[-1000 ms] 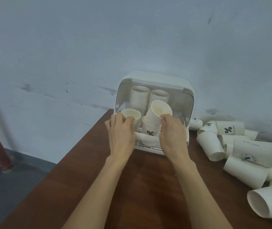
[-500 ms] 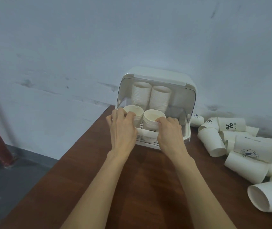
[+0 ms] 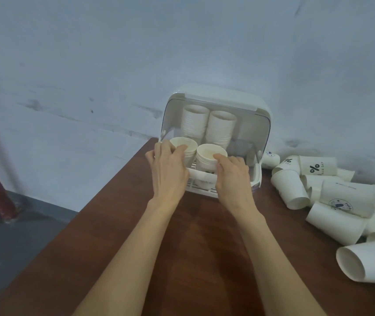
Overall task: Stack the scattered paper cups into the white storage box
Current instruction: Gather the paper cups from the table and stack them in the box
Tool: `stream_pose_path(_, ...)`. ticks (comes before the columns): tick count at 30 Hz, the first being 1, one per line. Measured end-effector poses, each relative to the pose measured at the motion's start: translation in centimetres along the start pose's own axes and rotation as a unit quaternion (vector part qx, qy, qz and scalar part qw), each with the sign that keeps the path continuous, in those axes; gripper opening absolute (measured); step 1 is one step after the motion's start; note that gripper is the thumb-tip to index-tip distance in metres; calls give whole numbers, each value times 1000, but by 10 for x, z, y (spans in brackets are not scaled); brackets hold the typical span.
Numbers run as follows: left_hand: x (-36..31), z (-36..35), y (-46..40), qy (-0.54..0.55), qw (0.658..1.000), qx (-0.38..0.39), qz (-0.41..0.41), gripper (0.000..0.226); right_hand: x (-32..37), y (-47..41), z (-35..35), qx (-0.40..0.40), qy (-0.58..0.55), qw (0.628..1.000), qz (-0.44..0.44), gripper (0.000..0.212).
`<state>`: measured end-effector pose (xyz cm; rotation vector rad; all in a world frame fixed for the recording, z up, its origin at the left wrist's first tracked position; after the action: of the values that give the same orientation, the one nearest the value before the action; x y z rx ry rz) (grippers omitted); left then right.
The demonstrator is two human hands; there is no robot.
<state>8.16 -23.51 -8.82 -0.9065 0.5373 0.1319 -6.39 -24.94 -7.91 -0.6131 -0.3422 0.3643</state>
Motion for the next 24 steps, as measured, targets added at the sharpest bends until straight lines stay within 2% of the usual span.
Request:
stream_pose_path(10,-5,6,4,-37,999,23,-10,41,7,9,20,39,-136,989,-38,46)
stream_pose_path(15,-22,22,4,-92,993,69,-4,59,1,6,31,89,-178,977,-79,43)
stream_pose_path(18,-29,32,12,-97,993,75,-1,51,-6,15,45,74,-165,974,-135,45)
stream_pose_path(24,-53,52,35,-52,996,66,-32,33,-31,66,80,41,-107,984,-135,40)
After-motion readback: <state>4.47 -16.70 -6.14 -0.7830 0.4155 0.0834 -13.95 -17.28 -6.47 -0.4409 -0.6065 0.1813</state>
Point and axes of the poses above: each hand's wrist, its own y-axis away from the middle knuckle, its own z-axis out of the back of the hand, x = y × z, the point moved 1 cm from there along -y, towards the middle knuckle, and after that the axes turned 6 degrees about y, right-handed, at the moved point
